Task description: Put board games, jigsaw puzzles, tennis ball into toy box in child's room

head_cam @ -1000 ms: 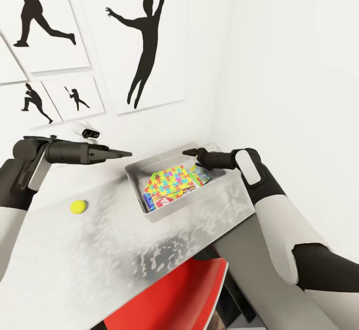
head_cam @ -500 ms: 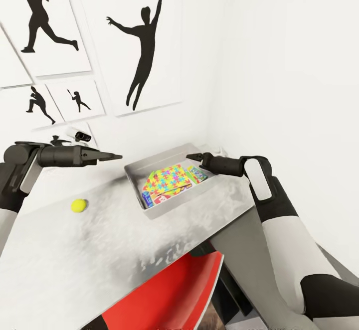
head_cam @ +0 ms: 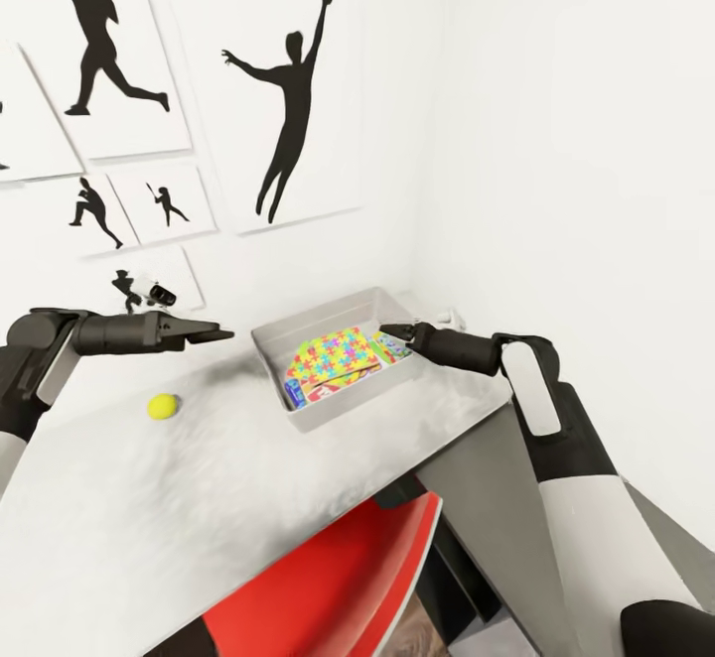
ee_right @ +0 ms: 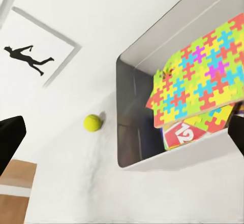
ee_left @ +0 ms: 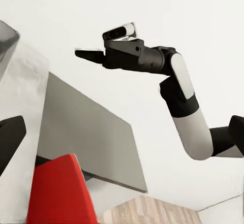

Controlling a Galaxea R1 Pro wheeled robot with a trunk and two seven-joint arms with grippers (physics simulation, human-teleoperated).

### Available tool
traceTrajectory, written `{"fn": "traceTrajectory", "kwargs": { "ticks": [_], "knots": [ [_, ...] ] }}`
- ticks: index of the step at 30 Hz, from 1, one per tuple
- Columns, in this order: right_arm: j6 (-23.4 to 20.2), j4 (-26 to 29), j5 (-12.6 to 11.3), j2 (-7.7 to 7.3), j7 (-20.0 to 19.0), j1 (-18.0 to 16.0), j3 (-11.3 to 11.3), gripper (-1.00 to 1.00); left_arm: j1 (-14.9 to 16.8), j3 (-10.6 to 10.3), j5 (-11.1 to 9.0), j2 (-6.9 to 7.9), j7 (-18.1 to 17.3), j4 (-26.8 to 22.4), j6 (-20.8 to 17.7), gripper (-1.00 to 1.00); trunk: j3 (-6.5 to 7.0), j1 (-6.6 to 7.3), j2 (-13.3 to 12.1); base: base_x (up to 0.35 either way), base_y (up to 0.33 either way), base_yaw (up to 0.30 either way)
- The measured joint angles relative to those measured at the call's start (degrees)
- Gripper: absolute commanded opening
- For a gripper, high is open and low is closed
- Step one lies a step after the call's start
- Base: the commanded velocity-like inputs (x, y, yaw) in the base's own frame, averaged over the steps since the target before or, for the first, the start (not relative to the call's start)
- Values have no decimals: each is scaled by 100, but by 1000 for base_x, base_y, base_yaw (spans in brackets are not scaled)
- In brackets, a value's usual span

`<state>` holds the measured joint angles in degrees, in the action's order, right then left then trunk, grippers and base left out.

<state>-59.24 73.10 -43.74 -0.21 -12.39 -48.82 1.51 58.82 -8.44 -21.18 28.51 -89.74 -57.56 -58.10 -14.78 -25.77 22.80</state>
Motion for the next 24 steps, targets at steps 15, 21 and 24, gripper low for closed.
{"fn": "traceTrajectory", "kwargs": {
  "ticks": [15, 21, 24],
  "knots": [
    [36, 74, 4, 3, 7, 129, 8, 100, -135, 7, -3, 45, 0, 39, 4, 100, 24, 2, 0, -46, 0, 93],
    [42, 64, 7, 5, 9, 132, 8, 100, -134, 9, -4, 44, 1, 40, 0, 100, 27, 2, 0, -25, 0, 265],
    [42, 62, 8, 1, 11, 132, 8, 100, -136, 10, -4, 47, 1, 40, 0, 100, 33, 2, 1, -12, 0, 252]
  ]
}}
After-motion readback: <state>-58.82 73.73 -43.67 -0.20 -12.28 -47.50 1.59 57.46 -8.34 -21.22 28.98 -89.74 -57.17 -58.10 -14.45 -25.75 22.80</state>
